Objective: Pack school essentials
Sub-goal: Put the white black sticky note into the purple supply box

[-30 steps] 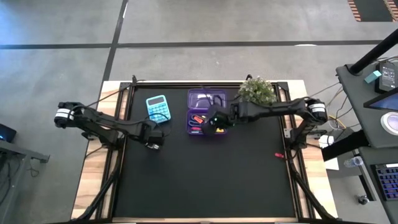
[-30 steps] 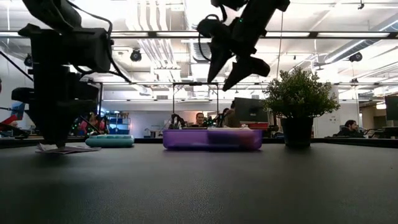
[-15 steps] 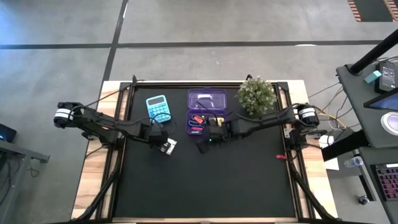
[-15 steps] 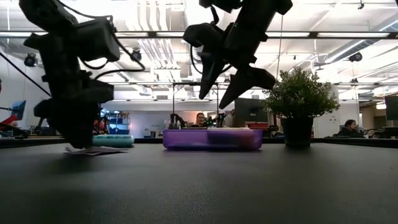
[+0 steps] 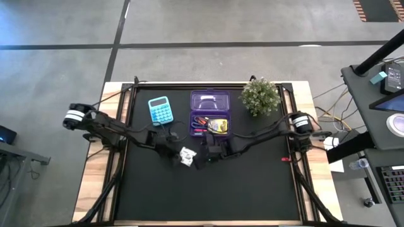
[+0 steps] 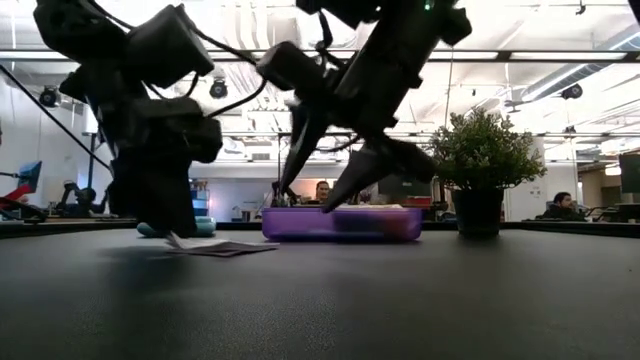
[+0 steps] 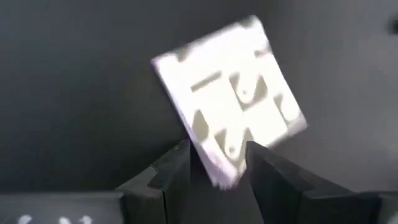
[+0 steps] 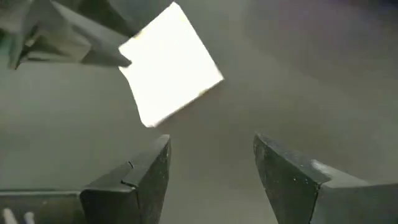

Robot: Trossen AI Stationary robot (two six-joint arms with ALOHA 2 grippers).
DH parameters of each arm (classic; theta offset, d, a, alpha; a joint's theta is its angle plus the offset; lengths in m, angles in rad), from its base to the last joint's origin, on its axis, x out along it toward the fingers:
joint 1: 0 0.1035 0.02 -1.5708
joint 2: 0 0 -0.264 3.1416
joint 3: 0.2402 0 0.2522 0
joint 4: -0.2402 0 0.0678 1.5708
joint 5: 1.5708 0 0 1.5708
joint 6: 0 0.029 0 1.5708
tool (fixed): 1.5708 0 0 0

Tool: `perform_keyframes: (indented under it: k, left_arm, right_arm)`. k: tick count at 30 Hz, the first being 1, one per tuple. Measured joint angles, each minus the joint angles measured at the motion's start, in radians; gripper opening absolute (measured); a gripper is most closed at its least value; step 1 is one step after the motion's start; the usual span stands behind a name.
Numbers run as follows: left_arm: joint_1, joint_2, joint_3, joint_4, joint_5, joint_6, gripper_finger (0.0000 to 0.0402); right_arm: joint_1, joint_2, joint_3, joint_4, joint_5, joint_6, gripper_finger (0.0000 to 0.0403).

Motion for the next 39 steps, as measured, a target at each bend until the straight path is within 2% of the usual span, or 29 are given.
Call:
perform_keyframes:
  k: [4, 10, 12, 16, 20, 26, 34, 39]
  left_arm:
    - [-0.025, 0.019, 0.02, 0.018, 0.07, 0.103, 0.0139]
    - [-0.078, -0.054, 0.023, 0.009, 0.057, 0.236, 0.0139]
    - [-0.115, -0.079, 0.02, 0.004, -0.016, 0.308, 0.0139]
    - [-0.18, -0.084, 0.015, 0.005, -0.253, 0.416, 0.0139]
    - [-0.197, -0.057, 0.01, 0.013, -0.372, 0.451, 0.0139]
    - [-0.196, 0.023, 0.0, 0.114, -0.367, 0.442, 0.0139]
    - [-0.198, 0.111, -0.001, 0.12, -0.339, 0.344, 0.0139]
    - [-0.202, 0.157, -0.004, 0.118, -0.336, 0.337, 0.0139]
  right_arm:
    - [0.0, 0.032, 0.0, 0.024, 0.001, 0.024, 0.0217]
    - [0.0, 0.062, 0.0, 0.012, 0.074, -0.033, 0.0217]
    - [-0.001, 0.074, 0.0, 0.026, 0.078, -0.053, 0.0217]
    - [0.0, 0.11, 0.0, 0.049, 0.085, -0.089, 0.0217]
    - [0.0, 0.128, 0.003, 0.062, 0.089, -0.088, 0.0216]
    - [-0.001, 0.121, 0.002, 0.063, 0.1, -0.088, 0.0216]
    - [-0.015, 0.097, 0.0, 0.08, 0.1, -0.049, 0.0217]
    - [-0.025, 0.111, 0.001, 0.163, 0.095, -0.028, 0.0217]
